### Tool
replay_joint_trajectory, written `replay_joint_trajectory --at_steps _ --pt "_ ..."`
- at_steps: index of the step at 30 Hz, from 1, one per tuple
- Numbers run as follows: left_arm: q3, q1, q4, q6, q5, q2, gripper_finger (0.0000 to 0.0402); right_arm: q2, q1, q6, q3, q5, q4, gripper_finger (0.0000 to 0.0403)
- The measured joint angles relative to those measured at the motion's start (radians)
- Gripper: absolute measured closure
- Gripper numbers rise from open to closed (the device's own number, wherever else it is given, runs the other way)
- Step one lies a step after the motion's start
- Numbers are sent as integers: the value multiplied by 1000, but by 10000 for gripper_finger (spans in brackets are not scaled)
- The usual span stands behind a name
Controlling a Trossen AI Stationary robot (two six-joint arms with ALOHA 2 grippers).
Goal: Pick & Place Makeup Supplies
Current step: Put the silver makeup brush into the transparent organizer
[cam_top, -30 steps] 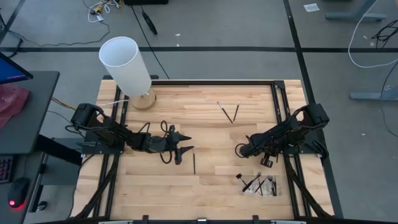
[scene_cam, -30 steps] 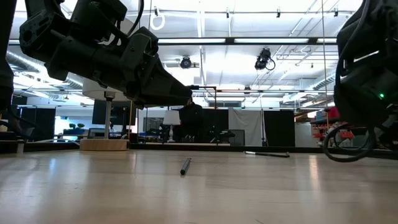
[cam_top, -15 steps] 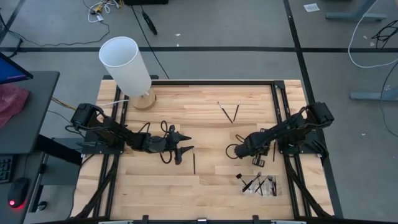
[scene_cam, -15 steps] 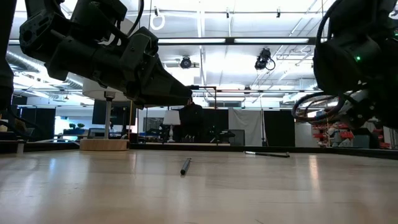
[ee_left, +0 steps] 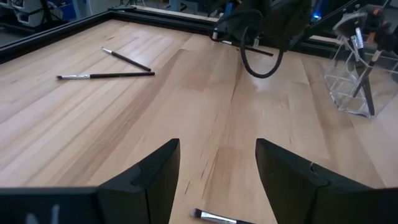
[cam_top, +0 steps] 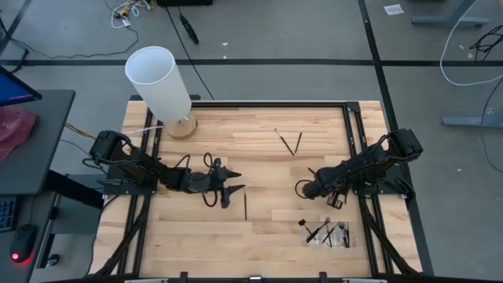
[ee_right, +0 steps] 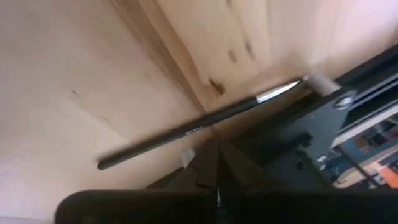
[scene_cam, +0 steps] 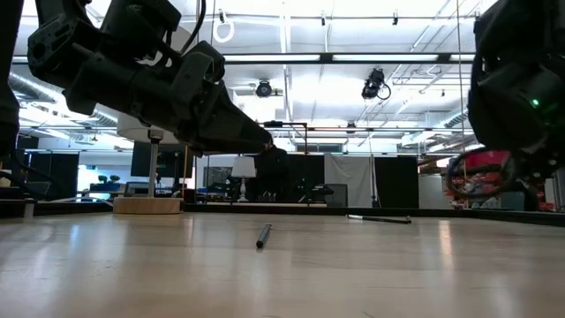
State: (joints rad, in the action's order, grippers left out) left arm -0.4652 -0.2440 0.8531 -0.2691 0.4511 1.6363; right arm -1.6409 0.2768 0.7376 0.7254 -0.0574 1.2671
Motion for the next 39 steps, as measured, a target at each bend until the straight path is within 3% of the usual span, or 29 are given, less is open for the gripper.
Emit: replay_joint_trajectory --at_steps 19,34,39 --pt "0 0 -14 -8 0 0 189 -34 2 -4 -88 -28 -135 403" --pt "0 0 -13 -15 0 0 189 -31 31 -118 122 249 -146 403" --pt "0 0 -14 -16 0 0 189 38 36 32 141 340 -132 388"
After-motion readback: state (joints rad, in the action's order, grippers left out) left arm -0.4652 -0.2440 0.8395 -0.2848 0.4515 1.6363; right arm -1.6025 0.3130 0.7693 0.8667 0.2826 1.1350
